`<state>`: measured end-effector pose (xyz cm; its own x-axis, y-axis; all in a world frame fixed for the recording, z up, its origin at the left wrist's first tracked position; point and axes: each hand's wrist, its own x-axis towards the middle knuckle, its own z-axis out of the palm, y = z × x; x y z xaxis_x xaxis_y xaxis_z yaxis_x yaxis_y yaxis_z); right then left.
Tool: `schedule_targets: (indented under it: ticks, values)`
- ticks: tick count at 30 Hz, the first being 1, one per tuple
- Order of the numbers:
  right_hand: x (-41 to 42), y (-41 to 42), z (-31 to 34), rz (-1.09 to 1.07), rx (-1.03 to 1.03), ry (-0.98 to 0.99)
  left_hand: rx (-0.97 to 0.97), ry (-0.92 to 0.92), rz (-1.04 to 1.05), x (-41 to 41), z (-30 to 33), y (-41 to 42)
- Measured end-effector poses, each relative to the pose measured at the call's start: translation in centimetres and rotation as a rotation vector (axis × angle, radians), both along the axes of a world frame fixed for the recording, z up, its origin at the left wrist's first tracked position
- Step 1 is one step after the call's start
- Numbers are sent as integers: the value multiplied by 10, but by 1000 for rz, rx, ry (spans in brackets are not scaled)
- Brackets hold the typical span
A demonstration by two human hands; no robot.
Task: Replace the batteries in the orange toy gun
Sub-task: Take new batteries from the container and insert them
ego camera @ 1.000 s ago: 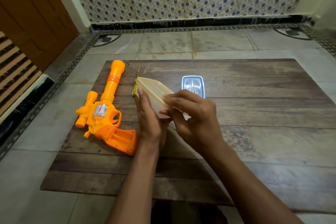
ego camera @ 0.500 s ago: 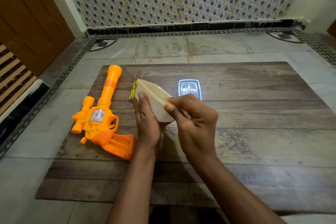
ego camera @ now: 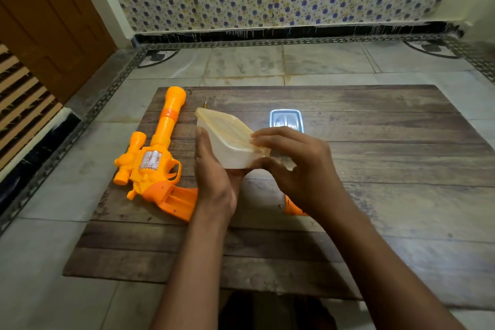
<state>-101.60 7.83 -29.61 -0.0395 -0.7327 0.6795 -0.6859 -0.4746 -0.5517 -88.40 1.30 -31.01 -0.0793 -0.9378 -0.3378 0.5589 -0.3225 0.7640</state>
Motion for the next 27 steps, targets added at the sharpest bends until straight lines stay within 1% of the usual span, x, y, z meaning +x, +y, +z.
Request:
schedule_targets:
  ticks: [2,6,9,11,14,18,22,27]
  values:
    - [-7,-1,-6,-27,-9,103,1,28,-65,2,1,1]
    - [-7,-1,-10,-36,-7,233,-17,-1,-143,4,2,0]
    - [-10,0,-3,-25,-3,292,-45,-68,-187,8,3,-1]
    - [-11,1,2,-7,-2,308,-62,-72,-204,10,3,-2]
    - [-15,2,6,-8,-40,274,-57,-75,-209,11,2,-1]
    - [-32,3,11,-199,-126,188,-53,-72,-268,9,4,3]
    - [-25,7,9,-341,-205,188,-75,-68,-303,5,2,7]
    - [-33,6,11,-526,-269,70,-64,-67,-378,-1,5,12]
